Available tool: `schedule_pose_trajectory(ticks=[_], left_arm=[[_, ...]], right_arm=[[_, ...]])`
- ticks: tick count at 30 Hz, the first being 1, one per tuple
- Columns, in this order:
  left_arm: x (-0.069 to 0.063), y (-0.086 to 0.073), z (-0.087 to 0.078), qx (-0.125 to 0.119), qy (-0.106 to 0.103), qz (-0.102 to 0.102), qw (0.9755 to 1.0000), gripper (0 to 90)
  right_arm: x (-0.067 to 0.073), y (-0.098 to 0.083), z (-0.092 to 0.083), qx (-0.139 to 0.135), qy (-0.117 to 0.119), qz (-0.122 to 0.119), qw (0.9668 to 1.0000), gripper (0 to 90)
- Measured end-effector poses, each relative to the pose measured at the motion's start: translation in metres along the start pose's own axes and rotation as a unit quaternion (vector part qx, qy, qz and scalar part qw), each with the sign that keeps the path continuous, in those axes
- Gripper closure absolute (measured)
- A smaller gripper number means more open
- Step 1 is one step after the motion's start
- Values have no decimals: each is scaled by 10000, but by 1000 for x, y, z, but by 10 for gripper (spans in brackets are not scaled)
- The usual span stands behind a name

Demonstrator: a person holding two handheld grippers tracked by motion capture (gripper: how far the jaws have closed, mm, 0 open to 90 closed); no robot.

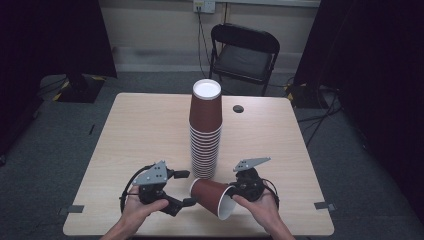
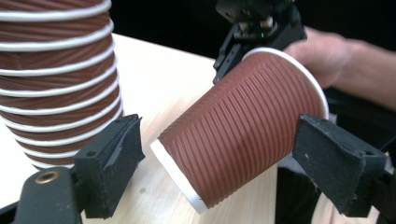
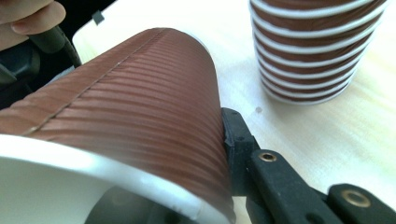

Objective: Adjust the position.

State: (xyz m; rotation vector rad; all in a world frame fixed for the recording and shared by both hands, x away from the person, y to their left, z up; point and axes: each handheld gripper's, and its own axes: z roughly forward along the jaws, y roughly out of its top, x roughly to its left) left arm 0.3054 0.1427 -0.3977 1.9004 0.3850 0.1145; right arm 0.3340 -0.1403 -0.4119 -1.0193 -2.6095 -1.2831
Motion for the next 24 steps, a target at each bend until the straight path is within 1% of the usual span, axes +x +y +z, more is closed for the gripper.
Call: schedule_pose_trajectory(ticks=[2,3,5,7,9,10,11,12,13,14,16,19,20,22,23,24], left_arm=[[-2,0,3,114,-70,137,9998,157],[-2,1,4,168,-70,195,9996,156],[-4,1,7,263,-108,238,9993,156],[-5,1,9,333,-60,309,9990,155],[-7,1,11,417,-90,368,9984,155],[-7,1,12,447,-99,429,9980,155],[-8,0,14,476,-61,468,9978,155],[-8,0,15,553,-38,532,9970,155],[-9,-1,16,581,-74,592,9965,155],[-9,-1,17,672,-73,677,9954,155],[-12,-2,20,756,-102,772,9941,155],[-15,-2,24,815,-110,878,9927,155],[-15,-2,25,860,-131,919,9920,154],[-16,-2,30,924,-125,1039,9902,149],[-17,-2,31,978,-94,1145,9885,142],[-18,-1,32,985,-89,1172,9882,139]], right_arm=[[-1,2,1,99,34,27,9999,863],[-2,3,2,150,59,46,9999,863],[-2,5,2,208,74,55,9997,863],[-3,7,3,269,135,89,9995,863],[-4,9,5,380,152,94,9991,863],[-4,11,6,432,162,83,9989,863],[-4,12,6,469,167,76,9987,863],[-4,13,7,520,178,78,9985,863],[-4,15,8,591,203,65,9980,863],[-3,16,9,638,228,58,9977,863],[-3,18,11,756,297,35,9967,863],[-2,21,15,967,364,69,9946,863],[-2,22,16,1034,367,101,9939,862],[-1,24,18,1127,368,58,9929,863],[-1,25,18,1153,349,42,9927,864],[-2,27,18,1211,348,54,9920,864]])
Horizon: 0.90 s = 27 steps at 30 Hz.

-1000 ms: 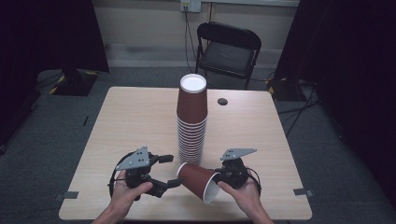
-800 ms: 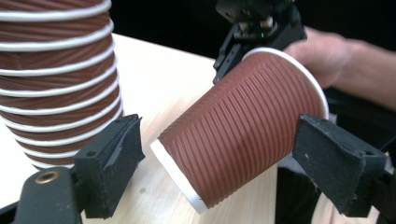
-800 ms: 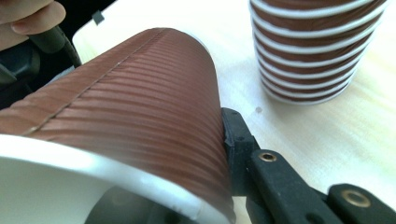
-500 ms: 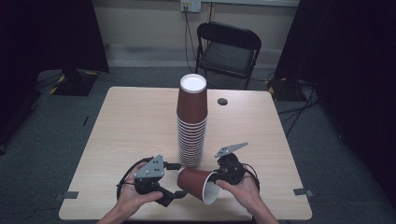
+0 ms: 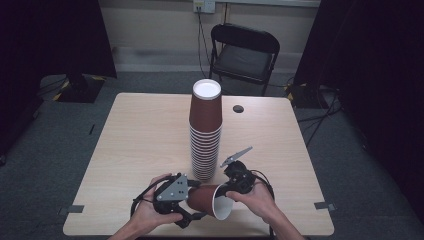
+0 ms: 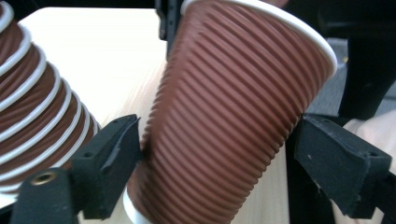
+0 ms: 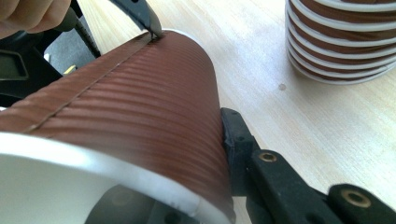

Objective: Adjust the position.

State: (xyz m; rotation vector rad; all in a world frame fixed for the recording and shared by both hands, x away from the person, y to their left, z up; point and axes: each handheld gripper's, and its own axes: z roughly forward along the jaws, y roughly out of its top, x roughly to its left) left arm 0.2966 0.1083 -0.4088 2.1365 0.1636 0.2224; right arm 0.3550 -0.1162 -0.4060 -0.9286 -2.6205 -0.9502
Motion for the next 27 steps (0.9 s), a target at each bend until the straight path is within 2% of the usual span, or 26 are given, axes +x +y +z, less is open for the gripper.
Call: schedule_pose_trajectory(ticks=[4,8,11,13,14,20,22,23,27], left_arm=[[0,4,5,180,-40,222,9996,140],[-4,9,12,380,-86,551,9977,130],[-7,13,19,469,-24,772,9959,115],[-7,14,22,443,-62,682,9967,94],[-7,15,24,447,-80,733,9963,87],[-10,22,34,492,-110,731,9960,57],[-11,23,36,517,-111,804,9954,46],[-13,24,38,544,-102,773,9955,44],[-16,24,42,688,6,906,9935,48]], right_arm=[[-2,3,2,164,-8,43,9999,865],[-3,4,5,323,25,75,9994,865],[-4,5,8,451,41,99,9989,865],[-4,6,8,475,49,123,9988,865],[-3,7,8,491,56,130,9987,865],[-1,10,10,556,120,156,9983,865],[1,12,12,580,129,154,9981,865],[1,12,12,594,142,142,9980,865],[2,14,16,680,163,149,9974,865]])
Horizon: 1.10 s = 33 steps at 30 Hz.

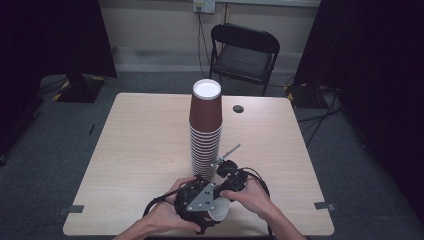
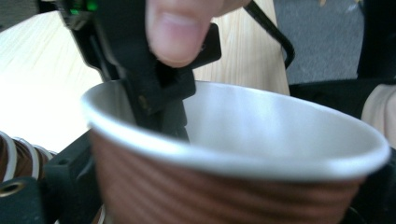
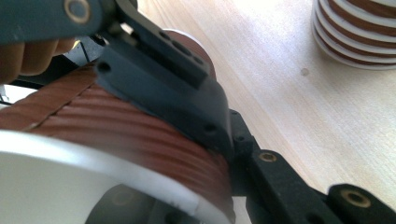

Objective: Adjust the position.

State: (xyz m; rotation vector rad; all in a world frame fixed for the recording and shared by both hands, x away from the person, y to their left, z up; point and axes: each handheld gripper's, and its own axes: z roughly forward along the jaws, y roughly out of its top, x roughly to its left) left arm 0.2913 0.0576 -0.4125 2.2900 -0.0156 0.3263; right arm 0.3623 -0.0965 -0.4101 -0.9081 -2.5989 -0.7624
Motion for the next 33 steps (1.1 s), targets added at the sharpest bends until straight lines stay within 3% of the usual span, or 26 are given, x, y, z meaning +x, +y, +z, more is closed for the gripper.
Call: schedule_pose_trajectory(ticks=[3,14,16,19,24,27,30,33], left_arm=[[1,-1,0,-89,-70,-96,9999,58],[2,-1,-1,-118,20,-5,9999,83],[2,-3,-1,-178,-19,-129,9998,85],[3,-6,-2,-179,39,-154,9997,86],[7,-9,-8,-429,90,-366,9984,86],[8,-13,-10,-602,211,-453,9969,85],[7,-20,-12,-802,339,-672,9939,86],[9,-24,-13,-821,299,-806,9929,85]], right_arm=[[1,1,1,4,22,9,10000,865],[2,1,1,-40,-10,31,10000,847],[1,0,-2,-141,-10,69,9999,813],[1,-1,-8,-272,-32,61,9996,778],[3,-4,-15,-464,-92,70,9989,743],[6,-6,-18,-602,-130,47,9981,729],[8,-8,-19,-732,-213,-15,9971,701],[7,-11,-20,-900,-314,-53,9954,684]])
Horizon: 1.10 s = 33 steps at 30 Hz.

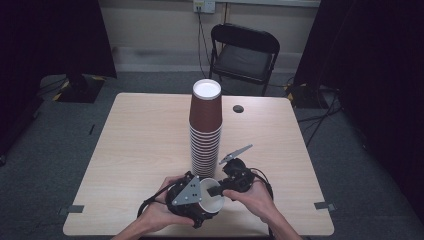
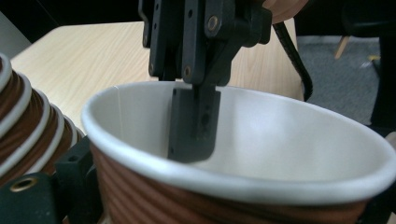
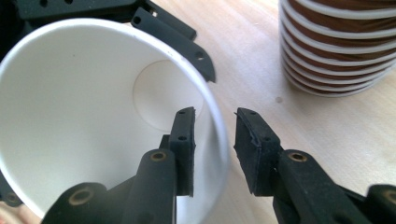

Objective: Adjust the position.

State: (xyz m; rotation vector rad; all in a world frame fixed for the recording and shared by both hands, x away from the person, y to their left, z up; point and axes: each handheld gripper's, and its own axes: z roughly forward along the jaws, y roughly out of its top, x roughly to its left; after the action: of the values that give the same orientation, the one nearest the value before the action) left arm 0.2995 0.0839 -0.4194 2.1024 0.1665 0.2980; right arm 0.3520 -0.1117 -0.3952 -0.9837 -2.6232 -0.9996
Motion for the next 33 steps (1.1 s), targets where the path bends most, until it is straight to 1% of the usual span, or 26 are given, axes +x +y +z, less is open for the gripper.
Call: schedule_pose_trajectory(ticks=[2,3,5,7,8,9,11,14,16,17,18,20,21,23,24,25,26,27,30,31,33], left_arm=[[1,-1,-1,-59,6,-95,9999,85],[2,-1,-2,-109,13,-156,9998,85],[4,-2,-4,-190,-43,-227,9996,85],[6,-3,-7,-264,-49,-321,9991,85],[7,-3,-8,-248,-22,-332,9991,85],[7,-4,-10,-240,25,-327,9992,85],[9,-7,-13,-264,109,-410,9987,85],[12,-15,-18,-198,235,-527,9981,86],[16,-20,-24,-221,328,-620,9973,86],[18,-22,-26,-316,337,-772,9959,85],[21,-25,-28,-349,336,-879,9950,85],[25,-28,-33,-393,417,-1025,9931,85],[28,-30,-36,-371,458,-1059,9926,85],[31,-33,-39,-409,540,-1142,9911,85],[32,-35,-41,-449,582,-1210,9899,85],[35,-36,-43,-445,609,-1224,9896,85],[36,-38,-45,-459,656,-1267,9887,85],[38,-39,-46,-494,730,-1331,9872,85],[44,-43,-52,-582,861,-1500,9832,85],[47,-45,-54,-592,904,-1530,9823,85],[52,-46,-58,-646,965,-1644,9795,86]], right_arm=[[-2,-2,-1,-162,87,-14,9998,672],[-2,-3,-2,-219,85,-24,9997,663],[-2,-4,-4,-357,140,-44,9993,647],[-2,-5,-6,-515,172,-142,9984,611],[-2,-6,-7,-552,152,-120,9983,595],[-2,-6,-8,-598,183,-115,9980,593],[-1,-8,-11,-776,245,-137,9966,588],[-1,-10,-17,-1101,230,-176,9935,585],[-2,-11,-20,-1296,189,-173,9912,586],[-3,-12,-21,-1370,170,-191,9902,586],[-4,-13,-22,-1431,144,-184,9894,586],[-6,-14,-24,-1542,94,-163,9879,586],[-7,-15,-25,-1582,48,-148,9873,584],[-9,-17,-27,-1664,-51,-161,9859,575],[-10,-18,-28,-1684,-113,-151,9855,569],[-12,-20,-29,-1707,-176,-139,9851,567],[-13,-21,-30,-1729,-220,-118,9846,563],[-15,-23,-30,-1738,-251,-92,9844,558],[-21,-29,-32,-1735,-349,-7,9842,551],[-22,-32,-33,-1754,-370,27,9838,551],[-26,-37,-35,-1817,-434,80,9824,544]])
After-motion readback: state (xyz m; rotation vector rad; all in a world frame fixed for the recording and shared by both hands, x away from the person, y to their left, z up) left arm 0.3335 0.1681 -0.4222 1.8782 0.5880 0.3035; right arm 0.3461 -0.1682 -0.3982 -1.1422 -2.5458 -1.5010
